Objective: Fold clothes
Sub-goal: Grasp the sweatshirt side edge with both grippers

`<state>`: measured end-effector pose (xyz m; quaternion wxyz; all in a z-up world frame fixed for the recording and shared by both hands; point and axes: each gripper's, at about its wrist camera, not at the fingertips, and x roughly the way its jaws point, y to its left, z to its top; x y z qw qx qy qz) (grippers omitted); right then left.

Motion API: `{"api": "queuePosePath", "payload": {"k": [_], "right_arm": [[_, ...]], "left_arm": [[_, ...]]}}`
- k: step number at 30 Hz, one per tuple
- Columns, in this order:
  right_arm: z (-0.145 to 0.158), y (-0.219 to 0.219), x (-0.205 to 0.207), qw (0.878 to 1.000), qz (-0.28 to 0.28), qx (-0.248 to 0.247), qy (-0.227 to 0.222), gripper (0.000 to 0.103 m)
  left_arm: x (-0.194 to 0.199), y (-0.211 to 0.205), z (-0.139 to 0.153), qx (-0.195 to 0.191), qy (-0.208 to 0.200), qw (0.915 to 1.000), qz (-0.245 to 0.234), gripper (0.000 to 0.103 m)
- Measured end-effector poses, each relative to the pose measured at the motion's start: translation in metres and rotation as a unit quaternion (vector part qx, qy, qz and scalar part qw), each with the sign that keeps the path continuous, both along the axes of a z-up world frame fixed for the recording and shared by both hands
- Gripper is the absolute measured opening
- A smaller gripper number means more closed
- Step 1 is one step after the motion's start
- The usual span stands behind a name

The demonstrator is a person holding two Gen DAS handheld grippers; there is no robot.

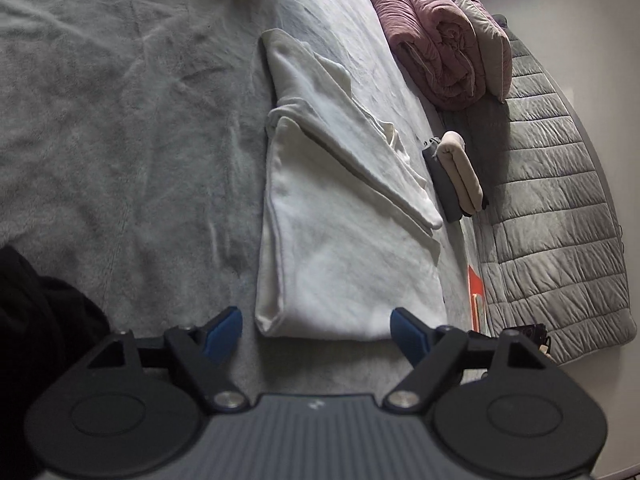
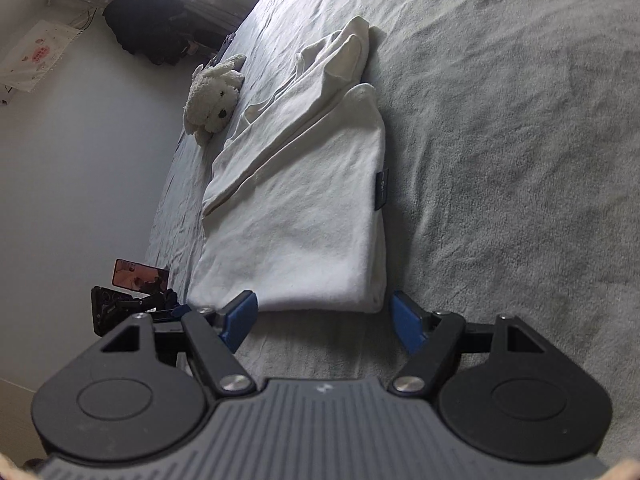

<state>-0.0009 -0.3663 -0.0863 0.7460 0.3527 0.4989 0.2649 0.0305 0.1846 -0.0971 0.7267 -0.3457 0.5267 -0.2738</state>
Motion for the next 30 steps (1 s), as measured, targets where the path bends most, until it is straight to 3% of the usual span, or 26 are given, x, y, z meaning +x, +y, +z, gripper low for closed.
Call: {"api": "queuePosePath", "payload": {"k": [6, 10, 15, 22, 24, 26, 30], "right_arm": [[-0.011, -0.007, 0.002, 0.999, -0.021, 0.044, 0.023, 0.077], [-0.015, -0.002, 0.006, 0.998, -0.029, 0.057, 0.027, 0.077], [-0.018, -0.001, 0.007, 0.997, -0.043, 0.061, 0.028, 0.074], [-0.021, 0.000, 0.009, 0.995, -0.062, 0.067, 0.028, 0.059], [-0.022, 0.000, 0.010, 0.995, -0.067, 0.069, 0.028, 0.052], [-0.020, -0.001, 0.009, 0.995, -0.070, 0.072, 0.028, 0.034], [-0.018, -0.004, 0.008, 0.994, -0.077, 0.078, 0.026, 0.022]], "left_arm": [[0.001, -0.006, -0.015, -0.046, 0.032, 0.9984, 0.005, 0.082], [0.001, -0.007, -0.023, -0.084, 0.036, 0.9949, 0.042, 0.081], [-0.002, -0.007, -0.022, -0.079, 0.027, 0.9944, 0.065, 0.075], [-0.002, -0.007, -0.023, -0.063, 0.020, 0.9931, 0.097, 0.052], [-0.003, -0.007, -0.024, -0.059, 0.018, 0.9925, 0.106, 0.045], [-0.003, -0.007, -0.024, -0.054, 0.017, 0.9917, 0.115, 0.032], [-0.003, -0.001, -0.028, -0.058, 0.028, 0.9906, 0.120, 0.024]]}}
